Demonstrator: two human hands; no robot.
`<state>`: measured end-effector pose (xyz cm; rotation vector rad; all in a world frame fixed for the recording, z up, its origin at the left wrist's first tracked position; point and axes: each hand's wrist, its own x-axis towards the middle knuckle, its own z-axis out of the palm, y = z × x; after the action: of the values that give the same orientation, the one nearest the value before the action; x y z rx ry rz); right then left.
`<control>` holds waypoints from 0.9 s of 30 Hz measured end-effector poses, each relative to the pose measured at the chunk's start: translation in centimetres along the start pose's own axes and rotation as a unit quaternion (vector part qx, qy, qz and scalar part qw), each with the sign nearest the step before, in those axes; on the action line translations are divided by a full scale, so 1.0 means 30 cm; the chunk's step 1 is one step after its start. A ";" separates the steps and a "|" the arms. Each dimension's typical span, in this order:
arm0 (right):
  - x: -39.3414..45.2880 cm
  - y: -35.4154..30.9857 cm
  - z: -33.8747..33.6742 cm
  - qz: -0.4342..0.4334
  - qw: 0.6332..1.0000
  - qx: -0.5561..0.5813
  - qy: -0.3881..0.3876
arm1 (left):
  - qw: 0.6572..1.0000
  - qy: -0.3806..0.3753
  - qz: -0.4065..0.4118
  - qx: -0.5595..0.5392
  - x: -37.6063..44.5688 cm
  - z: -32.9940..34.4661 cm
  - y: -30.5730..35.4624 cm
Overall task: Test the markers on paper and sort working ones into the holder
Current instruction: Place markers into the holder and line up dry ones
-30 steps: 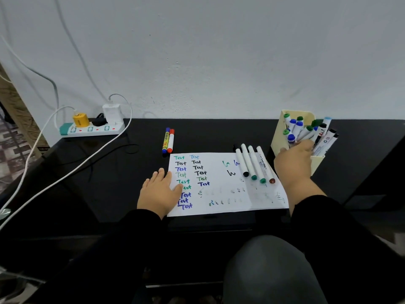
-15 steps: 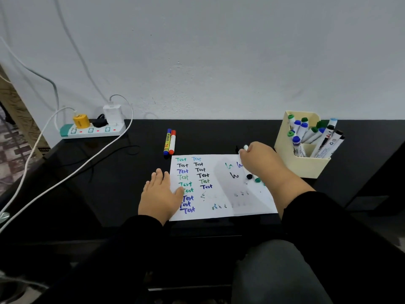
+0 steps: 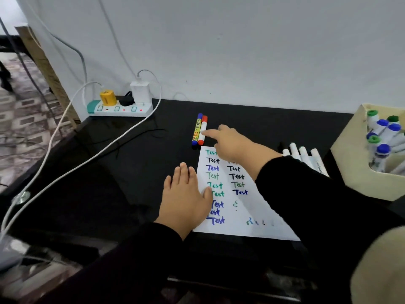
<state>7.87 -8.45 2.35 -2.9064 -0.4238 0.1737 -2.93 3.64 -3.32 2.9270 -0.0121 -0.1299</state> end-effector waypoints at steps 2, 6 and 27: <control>0.043 -0.004 0.014 -0.037 0.998 -0.053 0.000 | 1.000 -0.004 -0.002 0.002 0.004 0.003 -0.001; 0.088 0.011 0.031 -0.093 0.990 -0.098 0.033 | 1.000 -0.014 -0.005 0.017 0.007 0.004 0.000; -0.106 0.083 -0.004 0.014 0.917 0.271 0.294 | 1.000 -0.014 0.001 -0.021 -0.004 -0.008 -0.006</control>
<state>5.52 -11.75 2.22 -2.2614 -0.1846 -0.4933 -3.04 3.87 -3.10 2.8829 -0.0160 -0.1688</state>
